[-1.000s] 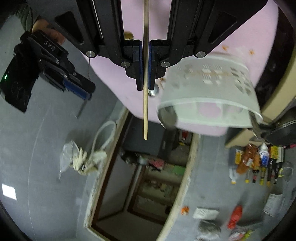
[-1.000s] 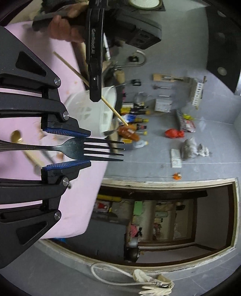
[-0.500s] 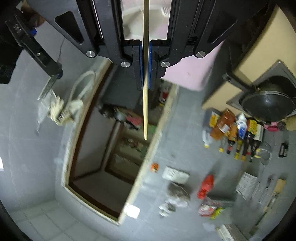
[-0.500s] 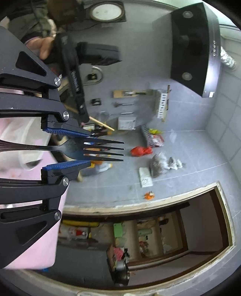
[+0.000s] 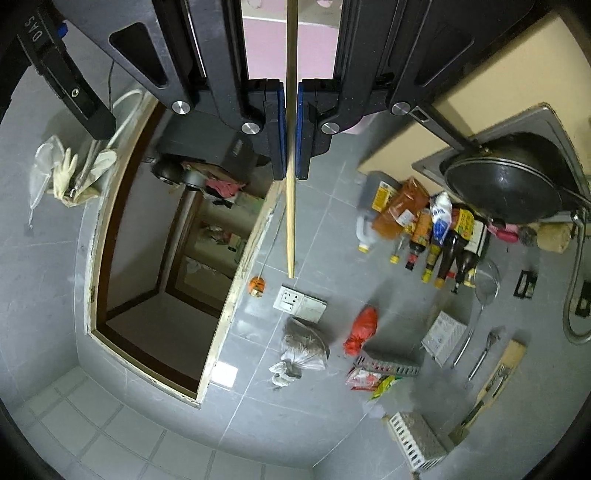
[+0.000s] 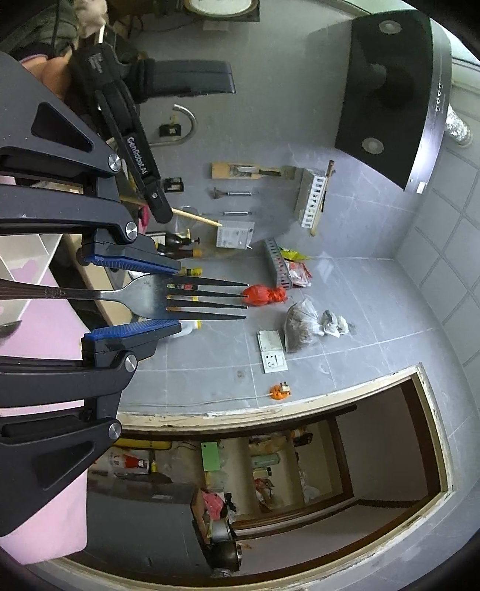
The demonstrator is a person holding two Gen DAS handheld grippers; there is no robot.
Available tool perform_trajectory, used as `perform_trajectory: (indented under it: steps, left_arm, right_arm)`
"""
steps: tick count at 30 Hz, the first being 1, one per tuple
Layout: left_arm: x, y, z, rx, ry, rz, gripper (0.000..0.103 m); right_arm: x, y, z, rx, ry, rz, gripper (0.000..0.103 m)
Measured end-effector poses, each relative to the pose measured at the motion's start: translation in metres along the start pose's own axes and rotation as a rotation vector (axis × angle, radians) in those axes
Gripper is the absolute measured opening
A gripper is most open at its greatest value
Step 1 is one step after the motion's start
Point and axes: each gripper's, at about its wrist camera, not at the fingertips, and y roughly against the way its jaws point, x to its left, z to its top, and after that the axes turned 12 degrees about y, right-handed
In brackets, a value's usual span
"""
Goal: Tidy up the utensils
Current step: 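Lift the fork with the right tool while the left tool lifts the chopstick over the caddy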
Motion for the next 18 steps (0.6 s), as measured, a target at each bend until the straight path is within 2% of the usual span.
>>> perform_trajectory:
  steps: [13, 18]
  left_arm:
    - [0.009, -0.006, -0.005, 0.013, 0.06, 0.01, 0.003]
    - [0.008, -0.001, -0.012, -0.005, 0.036, 0.021, 0.003]
  right_arm:
    - [-0.013, -0.008, 0.01, -0.038, -0.046, -0.005, 0.022]
    - [-0.008, -0.014, -0.001, -0.001, -0.029, 0.001, 0.022]
